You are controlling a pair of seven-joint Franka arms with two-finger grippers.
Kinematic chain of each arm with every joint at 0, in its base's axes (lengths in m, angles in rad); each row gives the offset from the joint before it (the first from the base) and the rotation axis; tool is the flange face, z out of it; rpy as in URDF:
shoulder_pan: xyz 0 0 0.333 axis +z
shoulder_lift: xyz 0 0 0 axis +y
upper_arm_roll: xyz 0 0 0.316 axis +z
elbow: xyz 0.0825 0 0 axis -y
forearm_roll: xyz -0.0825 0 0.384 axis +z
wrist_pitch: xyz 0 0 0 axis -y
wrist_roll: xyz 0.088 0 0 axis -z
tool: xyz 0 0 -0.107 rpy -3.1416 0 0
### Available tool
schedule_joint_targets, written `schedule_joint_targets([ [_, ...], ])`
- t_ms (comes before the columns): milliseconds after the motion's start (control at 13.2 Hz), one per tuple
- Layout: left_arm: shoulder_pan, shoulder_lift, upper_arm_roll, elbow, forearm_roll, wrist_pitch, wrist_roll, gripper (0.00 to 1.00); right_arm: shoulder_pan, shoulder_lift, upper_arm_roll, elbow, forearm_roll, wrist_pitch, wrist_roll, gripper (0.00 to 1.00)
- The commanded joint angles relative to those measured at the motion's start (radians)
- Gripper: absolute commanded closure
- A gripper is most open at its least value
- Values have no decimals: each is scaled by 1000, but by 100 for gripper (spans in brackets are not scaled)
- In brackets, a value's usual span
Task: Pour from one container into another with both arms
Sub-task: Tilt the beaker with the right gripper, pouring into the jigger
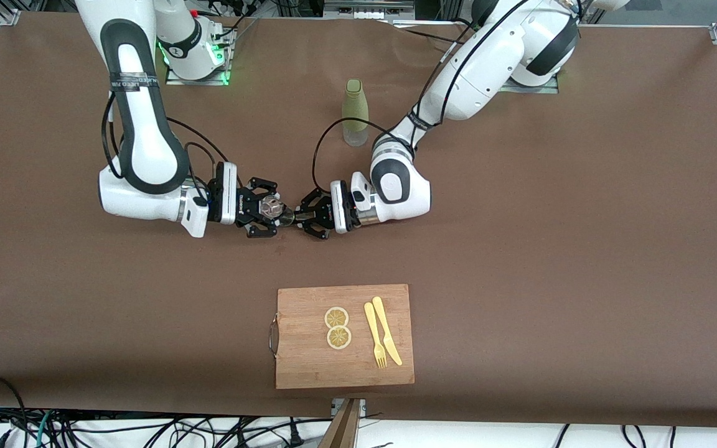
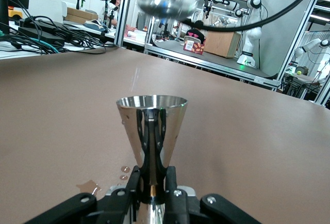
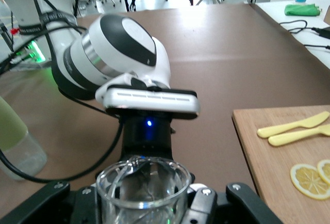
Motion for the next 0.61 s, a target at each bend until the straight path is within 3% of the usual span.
schedule_joint_targets([
  [0, -4, 4, 0, 23, -7, 5, -14, 100, -27, -71, -1, -35, 31, -69, 25, 91],
  [531, 34, -49, 0, -46, 0, 0, -5, 100, -117, -73, 8, -29, 69, -219, 33, 91],
])
